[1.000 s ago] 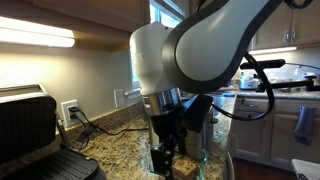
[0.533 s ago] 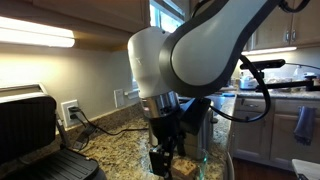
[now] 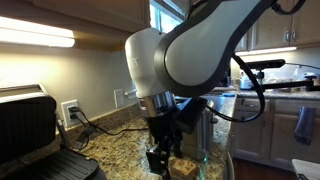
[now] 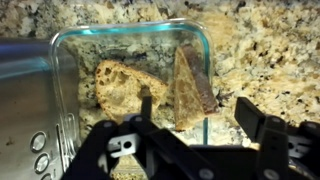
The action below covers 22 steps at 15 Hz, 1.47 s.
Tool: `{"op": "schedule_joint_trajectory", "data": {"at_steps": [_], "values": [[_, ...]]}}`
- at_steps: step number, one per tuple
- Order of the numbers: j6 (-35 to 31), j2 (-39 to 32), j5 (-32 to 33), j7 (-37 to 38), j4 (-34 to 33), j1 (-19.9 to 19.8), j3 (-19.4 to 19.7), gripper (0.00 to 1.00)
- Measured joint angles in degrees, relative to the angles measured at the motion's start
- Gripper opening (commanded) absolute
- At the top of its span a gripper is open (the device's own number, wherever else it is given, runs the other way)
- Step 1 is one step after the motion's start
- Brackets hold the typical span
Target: Put the slice of bread in the toaster then push down the lever
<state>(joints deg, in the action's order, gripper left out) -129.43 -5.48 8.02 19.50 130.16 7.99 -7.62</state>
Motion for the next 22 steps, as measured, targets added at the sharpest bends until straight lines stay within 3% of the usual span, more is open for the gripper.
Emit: {"op": "schedule_joint_trajectory", "data": {"at_steps": [1,4,9,22], "values": [[0.0,-0.01,0.0,0.0,-0.07,0.0,0.06,0.58],[0.0,-0.03,0.01,0.0,-0.29,0.0,0.24,0.34],[0.0,-0.12,0.01,0.0,-0.56,0.0,0.65,0.05],[0.0,-0.46,0.03,0.0,-0.94,0.01,0.77,0.05]]}}
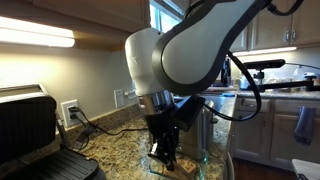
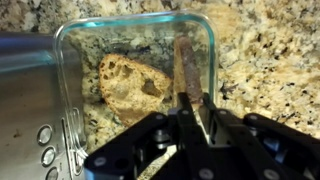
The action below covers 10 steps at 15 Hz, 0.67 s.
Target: Put the slice of bread in the toaster then push down the lever
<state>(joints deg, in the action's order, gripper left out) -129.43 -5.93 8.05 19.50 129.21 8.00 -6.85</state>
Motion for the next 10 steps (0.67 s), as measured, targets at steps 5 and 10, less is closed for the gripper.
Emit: {"op": "schedule_joint_trajectory", "data": {"at_steps": [5,10], "values": [[-0.08,1.72,-0.14,0.0,-0.04,0.03,0.0,0.05],[-0.08,4.76,-0.25,0.0,0.15,0.03,-0.01,0.05]]}}
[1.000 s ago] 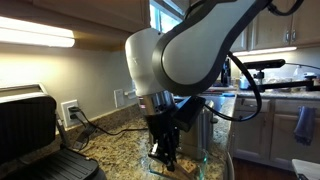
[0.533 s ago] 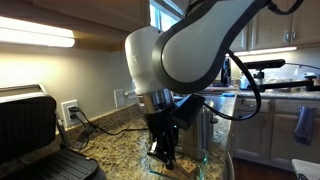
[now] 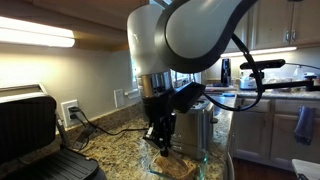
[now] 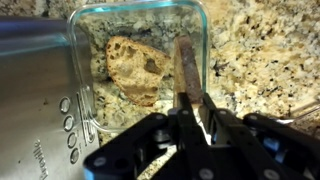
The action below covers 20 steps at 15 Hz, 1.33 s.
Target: Put the slice of bread in the toaster then push down the lever
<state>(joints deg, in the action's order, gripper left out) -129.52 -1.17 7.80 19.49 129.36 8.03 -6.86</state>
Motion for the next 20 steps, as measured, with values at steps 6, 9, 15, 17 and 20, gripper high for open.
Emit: {"op": "schedule_joint_trajectory", "data": {"at_steps": [6,9,15,17,20], "values": [[0.0,3.0,-0.39,-0.07,1.19,0.0,-0.11,0.05],[-0.01,4.77,-0.86,-0.2,2.0,0.0,-0.14,0.05],[-0.02,9.45,-2.61,-1.29,3.67,-0.02,-0.14,0.05],[-0.02,10.8,-2.91,-1.45,4.13,-0.03,-0.14,0.05],[-0.07,11.85,-3.02,-1.61,4.23,-0.09,-0.06,0.05]]}}
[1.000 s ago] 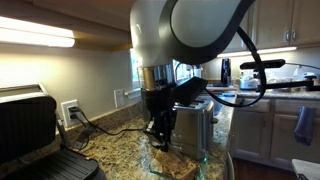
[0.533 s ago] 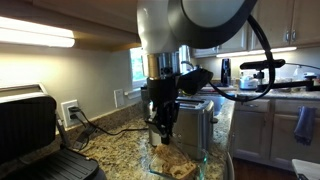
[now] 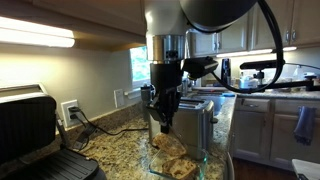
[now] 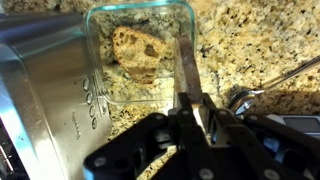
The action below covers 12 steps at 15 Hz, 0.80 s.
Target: Put the slice of bread in the toaster then push down the lever
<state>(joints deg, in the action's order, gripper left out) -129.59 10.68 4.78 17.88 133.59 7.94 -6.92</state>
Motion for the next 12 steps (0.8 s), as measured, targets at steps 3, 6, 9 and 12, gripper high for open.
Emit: {"op": "schedule_joint_trajectory", "data": {"at_steps": [3,6,9,12], "values": [[-0.7,0.15,-0.08,-0.25,-0.01,-0.45,0.14,0.05],[-1.87,0.15,-0.29,-1.21,-0.08,-1.26,0.54,0.05],[-3.11,0.15,-0.66,-1.94,-0.18,-2.02,1.02,0.05],[-3.74,0.15,-1.22,-2.32,-0.31,-2.39,1.48,0.05]]}}
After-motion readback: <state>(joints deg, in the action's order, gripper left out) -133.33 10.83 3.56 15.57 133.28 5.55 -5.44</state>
